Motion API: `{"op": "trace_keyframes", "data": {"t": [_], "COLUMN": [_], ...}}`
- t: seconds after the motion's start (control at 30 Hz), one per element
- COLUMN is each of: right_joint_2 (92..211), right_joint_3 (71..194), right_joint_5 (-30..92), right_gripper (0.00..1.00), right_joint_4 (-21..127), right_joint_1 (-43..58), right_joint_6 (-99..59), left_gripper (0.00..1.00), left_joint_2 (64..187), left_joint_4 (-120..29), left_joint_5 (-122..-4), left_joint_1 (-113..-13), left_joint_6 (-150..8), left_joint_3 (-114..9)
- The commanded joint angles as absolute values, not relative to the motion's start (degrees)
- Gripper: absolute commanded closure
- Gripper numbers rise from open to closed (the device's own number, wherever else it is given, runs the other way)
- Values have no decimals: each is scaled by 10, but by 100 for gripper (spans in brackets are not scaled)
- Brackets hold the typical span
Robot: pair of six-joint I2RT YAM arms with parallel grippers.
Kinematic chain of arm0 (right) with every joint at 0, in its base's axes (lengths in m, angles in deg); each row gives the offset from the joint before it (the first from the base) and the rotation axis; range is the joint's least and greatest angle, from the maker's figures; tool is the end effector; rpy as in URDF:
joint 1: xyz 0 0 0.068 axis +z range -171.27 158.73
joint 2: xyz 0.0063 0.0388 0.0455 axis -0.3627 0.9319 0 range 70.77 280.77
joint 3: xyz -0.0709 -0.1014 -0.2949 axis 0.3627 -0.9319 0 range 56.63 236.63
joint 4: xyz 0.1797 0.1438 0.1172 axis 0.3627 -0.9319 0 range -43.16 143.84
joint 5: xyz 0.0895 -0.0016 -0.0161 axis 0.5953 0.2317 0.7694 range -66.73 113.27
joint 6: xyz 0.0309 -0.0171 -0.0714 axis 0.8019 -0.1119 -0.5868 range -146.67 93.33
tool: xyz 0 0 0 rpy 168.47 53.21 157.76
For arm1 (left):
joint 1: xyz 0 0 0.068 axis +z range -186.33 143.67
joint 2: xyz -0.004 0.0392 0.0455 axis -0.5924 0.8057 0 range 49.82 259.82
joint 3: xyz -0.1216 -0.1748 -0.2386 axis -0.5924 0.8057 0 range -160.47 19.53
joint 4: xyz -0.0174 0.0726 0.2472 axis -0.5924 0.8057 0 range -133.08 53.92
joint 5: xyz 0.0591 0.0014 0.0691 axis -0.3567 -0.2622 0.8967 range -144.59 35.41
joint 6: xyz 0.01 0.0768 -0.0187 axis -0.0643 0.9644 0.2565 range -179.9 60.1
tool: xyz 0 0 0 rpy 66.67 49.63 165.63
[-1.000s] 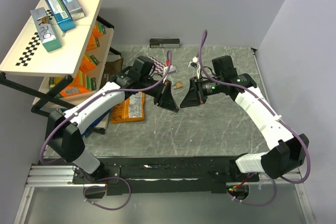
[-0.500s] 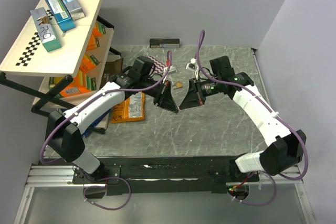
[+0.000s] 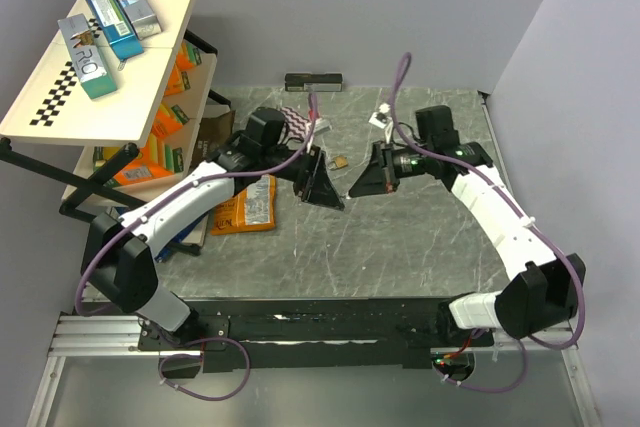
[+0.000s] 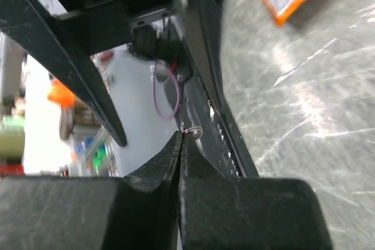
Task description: Unlock with the key
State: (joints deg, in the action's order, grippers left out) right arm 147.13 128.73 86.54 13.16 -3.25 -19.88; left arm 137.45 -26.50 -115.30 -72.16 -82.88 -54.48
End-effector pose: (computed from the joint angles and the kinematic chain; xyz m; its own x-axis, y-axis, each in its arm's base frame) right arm 0.2340 0.1405 0.3848 -0.7545 -0.1895 -0.6283 -0.6557 0.2566 0.7101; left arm 0.2480 -0.2528 0.3729 -0.7258 0.2884 -0.6245 0.6671 0.0739 -0.7412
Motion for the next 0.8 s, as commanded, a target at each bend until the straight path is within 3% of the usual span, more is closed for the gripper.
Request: {"op": "trace_keyframes", "data": {"t": [0.0,0.17,0.23,0.4,0.57,0.77], "right_joint_2": [1411,1357,1339,1331,1329,1327], "right_joint_3": [1239,1190,1162,1155,1151,1144], "right_joint_5": [888,837,799,737,717,714], "right_gripper": [100,100,100,100,100,100], "right_joint_4": [296,467,566,651,697,705], "right_joint_1": [-77,-80,-79,-60,-54,-54], "right_joint_6": [-82,51,90,147,179,186], "left_gripper": [14,12,15,21,25,41], "left_joint_2": [1323,1278,1274,1268,1282,1278], "left_joint_4": [-396,-556,-613,-820,-789,-821], "left_joint_5": [-1122,-1010,-978,-880,-871,-851], "left_joint_1": [-684,-673,-674,-690,-717,-725], "left_joint_6": [-897,-1004,-1083,-1232,-1220,-1240], "left_joint_3": [-508,-478,-460,-394,-421,-403]}}
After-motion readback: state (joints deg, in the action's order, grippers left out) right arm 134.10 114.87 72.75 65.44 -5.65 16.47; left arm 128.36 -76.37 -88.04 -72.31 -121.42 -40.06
